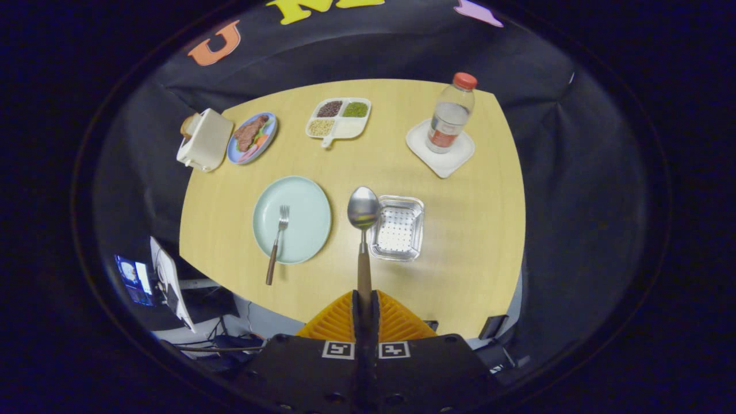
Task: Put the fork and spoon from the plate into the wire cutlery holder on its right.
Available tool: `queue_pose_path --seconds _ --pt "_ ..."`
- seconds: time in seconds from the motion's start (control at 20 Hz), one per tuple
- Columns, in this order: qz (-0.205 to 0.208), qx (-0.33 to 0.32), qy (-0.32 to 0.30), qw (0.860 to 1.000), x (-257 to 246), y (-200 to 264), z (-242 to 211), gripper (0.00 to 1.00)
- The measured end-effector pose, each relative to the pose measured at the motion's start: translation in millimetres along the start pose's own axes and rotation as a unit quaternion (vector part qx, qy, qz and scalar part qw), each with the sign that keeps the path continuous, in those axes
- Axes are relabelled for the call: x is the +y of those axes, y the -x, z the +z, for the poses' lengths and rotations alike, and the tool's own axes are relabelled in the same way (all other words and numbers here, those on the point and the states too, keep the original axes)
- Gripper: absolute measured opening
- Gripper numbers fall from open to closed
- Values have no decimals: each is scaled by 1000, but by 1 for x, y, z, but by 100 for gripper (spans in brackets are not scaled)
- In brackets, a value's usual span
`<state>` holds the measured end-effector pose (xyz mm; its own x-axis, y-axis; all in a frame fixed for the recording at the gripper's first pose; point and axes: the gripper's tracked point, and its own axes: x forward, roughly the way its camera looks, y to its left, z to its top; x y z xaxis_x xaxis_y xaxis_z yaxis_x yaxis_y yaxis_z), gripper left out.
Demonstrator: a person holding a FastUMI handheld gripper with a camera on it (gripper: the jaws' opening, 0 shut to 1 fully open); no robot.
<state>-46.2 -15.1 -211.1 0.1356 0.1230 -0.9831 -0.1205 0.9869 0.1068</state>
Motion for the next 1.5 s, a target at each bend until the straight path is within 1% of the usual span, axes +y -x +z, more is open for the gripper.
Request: queue_pose_path --seconds 0.1,0.3,0.55,0.75,0.8,0.85,0.9,0.95,1.0,1.05,1.1,1.25,1.35,1.4,1.5 --pt "-6 11 -15 1000 -12 -4 -6 1" --pt "6 51 -54 997 -22 -18 -21 0" --pt "-3 81 -73 994 -30 -32 -22 1" --pt "-3 84 -91 992 -30 -41 -12 1" --pt "-3 83 -95 992 -30 -43 -9 3" --pt "-5 76 -100 992 -32 -45 -2 3" --pt "-4 70 -107 992 -32 -45 4 8" --pt "-2 63 -110 992 -31 -41 10 7" --pt "-8 55 -106 993 -35 -43 12 13" --pt "-10 44 -101 994 -35 -42 17 14" --pt "-17 33 -96 995 -35 -41 20 30" --pt "-27 -5 -83 996 -31 -31 32 52" --pt "-27 -24 -77 996 -23 -23 33 68" --pt "-25 -30 -73 997 -18 -19 32 78" --pt "-14 -36 -69 997 1 -14 29 88"
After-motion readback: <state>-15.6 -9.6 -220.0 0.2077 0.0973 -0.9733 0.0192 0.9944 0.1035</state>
